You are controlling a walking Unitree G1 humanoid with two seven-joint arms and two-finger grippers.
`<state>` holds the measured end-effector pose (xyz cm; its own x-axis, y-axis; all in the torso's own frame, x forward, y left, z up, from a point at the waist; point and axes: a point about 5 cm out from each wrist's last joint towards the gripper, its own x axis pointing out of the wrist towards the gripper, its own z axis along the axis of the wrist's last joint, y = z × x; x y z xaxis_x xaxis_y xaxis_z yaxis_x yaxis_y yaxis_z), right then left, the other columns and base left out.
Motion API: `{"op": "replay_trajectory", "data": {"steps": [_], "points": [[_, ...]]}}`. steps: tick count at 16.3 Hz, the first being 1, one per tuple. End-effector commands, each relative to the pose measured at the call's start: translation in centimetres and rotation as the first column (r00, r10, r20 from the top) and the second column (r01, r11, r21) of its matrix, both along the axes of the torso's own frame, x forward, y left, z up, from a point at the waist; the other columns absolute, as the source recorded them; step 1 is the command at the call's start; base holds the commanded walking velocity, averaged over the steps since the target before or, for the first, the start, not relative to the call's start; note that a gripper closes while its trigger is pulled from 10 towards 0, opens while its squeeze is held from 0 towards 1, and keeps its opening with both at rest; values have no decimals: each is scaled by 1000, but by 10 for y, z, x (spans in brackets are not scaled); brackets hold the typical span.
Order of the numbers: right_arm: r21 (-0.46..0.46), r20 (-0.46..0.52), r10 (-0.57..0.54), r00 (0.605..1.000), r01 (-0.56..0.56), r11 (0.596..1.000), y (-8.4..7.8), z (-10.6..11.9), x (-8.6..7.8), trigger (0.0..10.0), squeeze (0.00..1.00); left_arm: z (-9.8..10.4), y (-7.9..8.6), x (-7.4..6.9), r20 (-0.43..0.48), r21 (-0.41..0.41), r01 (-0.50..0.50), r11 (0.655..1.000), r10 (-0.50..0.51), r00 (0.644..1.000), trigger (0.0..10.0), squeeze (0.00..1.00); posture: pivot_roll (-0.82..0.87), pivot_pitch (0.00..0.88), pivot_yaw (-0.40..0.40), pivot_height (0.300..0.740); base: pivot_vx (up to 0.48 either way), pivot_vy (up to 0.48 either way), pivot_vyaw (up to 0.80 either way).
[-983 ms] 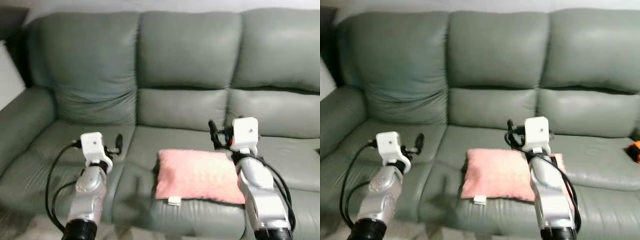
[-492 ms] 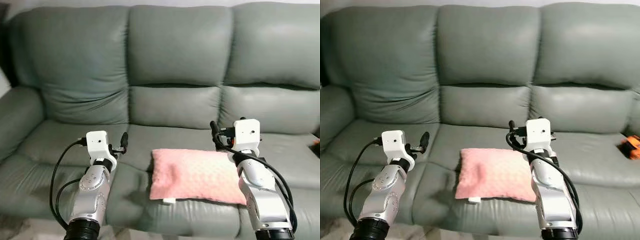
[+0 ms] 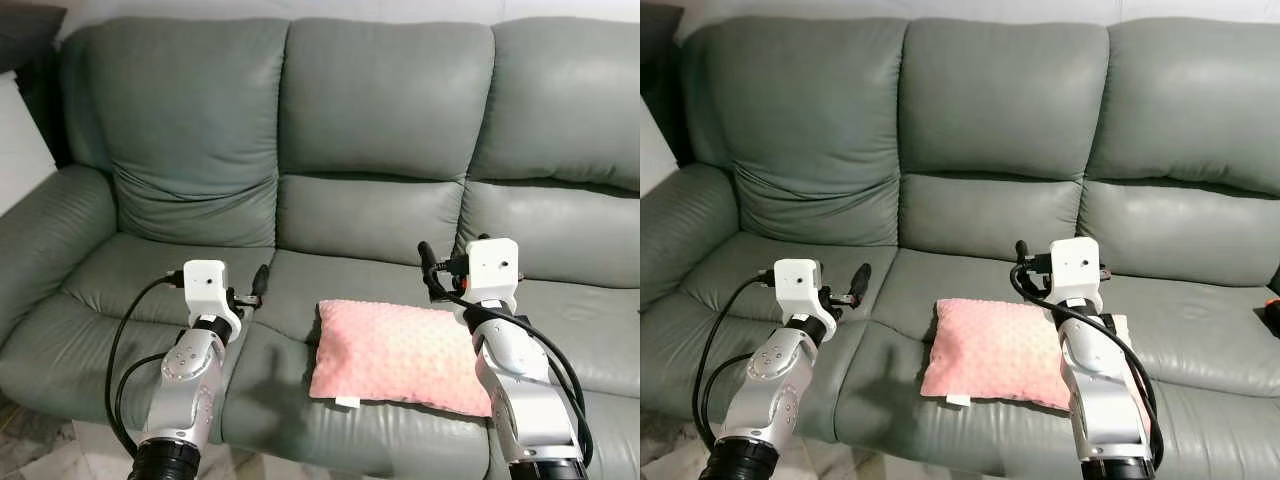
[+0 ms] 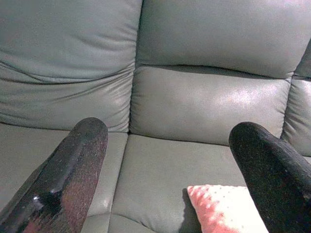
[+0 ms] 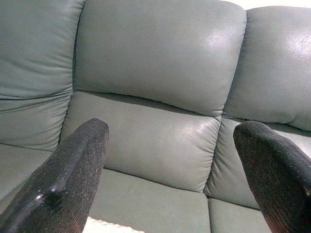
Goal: Move the pillow to the sofa
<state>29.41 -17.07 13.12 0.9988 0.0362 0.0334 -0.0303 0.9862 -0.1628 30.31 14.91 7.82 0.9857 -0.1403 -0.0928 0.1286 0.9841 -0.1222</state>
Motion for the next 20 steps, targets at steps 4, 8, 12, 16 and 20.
{"op": "replay_trajectory", "data": {"steps": [4, 8, 12, 16, 20], "points": [[12, -30, 18, 999, -18, 1000, 5, -6, -8, 10000, 0, -3, 6, -8, -17, 11, -18, 1000, 18, 1000, 10000, 0, -148, 25, 54, 740, 0, 0, 0], [0, -86, 50, 995, -51, 999, 6, -14, -21, 10000, 0, -12, 14, -26, -58, 12, -70, 997, 70, 996, 10000, 0, -145, 94, 25, 740, 0, 0, 0], [11, -153, 82, 985, -81, 997, 9, -23, -37, 10000, 0, -23, 17, -56, -122, 30, -80, 996, 83, 989, 10000, 0, -132, 197, 9, 740, 0, 0, 0], [37, -207, 90, 974, -84, 996, 15, -31, -52, 10000, 0, -24, 26, -76, -173, 58, -77, 995, 86, 981, 10000, 0, -114, 268, 25, 740, 0, 0, 0], [50, -250, 99, 963, -90, 995, 17, -35, -64, 10000, 0, -24, 24, -91, -213, 61, -63, 996, 75, 974, 10000, 0, -110, 305, 26, 740, 0, 0, 0]]}}
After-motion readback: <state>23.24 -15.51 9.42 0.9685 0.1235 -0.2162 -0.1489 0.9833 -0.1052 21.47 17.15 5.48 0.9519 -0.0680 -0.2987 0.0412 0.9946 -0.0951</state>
